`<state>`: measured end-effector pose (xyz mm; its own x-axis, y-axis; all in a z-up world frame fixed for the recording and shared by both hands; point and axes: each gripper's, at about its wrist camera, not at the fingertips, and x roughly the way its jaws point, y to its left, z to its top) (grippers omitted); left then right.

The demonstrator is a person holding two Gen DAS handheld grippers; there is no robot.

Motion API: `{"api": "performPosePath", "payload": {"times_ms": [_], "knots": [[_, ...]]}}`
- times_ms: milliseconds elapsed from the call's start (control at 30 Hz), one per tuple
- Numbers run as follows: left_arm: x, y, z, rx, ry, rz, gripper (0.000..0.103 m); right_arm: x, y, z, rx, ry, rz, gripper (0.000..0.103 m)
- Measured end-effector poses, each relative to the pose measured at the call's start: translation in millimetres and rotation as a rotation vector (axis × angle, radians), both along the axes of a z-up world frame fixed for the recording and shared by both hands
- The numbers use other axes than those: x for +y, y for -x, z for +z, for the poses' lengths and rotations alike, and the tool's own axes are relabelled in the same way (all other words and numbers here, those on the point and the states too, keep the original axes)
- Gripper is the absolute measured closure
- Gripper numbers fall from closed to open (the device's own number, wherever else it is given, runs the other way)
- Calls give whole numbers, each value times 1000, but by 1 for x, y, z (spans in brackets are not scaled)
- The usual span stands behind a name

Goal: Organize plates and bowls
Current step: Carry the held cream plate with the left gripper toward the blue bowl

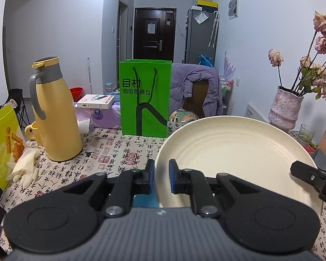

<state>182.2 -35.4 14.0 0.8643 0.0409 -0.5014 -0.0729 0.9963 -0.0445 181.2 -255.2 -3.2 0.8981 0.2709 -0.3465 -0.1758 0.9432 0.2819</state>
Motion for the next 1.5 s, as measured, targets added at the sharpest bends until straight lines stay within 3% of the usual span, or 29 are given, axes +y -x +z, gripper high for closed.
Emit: {"api": "performPosePath", "payload": {"times_ms": [767,1500], "knots": [[-8,62,-4,-40,9,-9,89,-11,60,1,-31,1,2,85],[-18,101,-23,-28,15,-35,89,-20,102,-14,-36,-3,-4,85]]}}
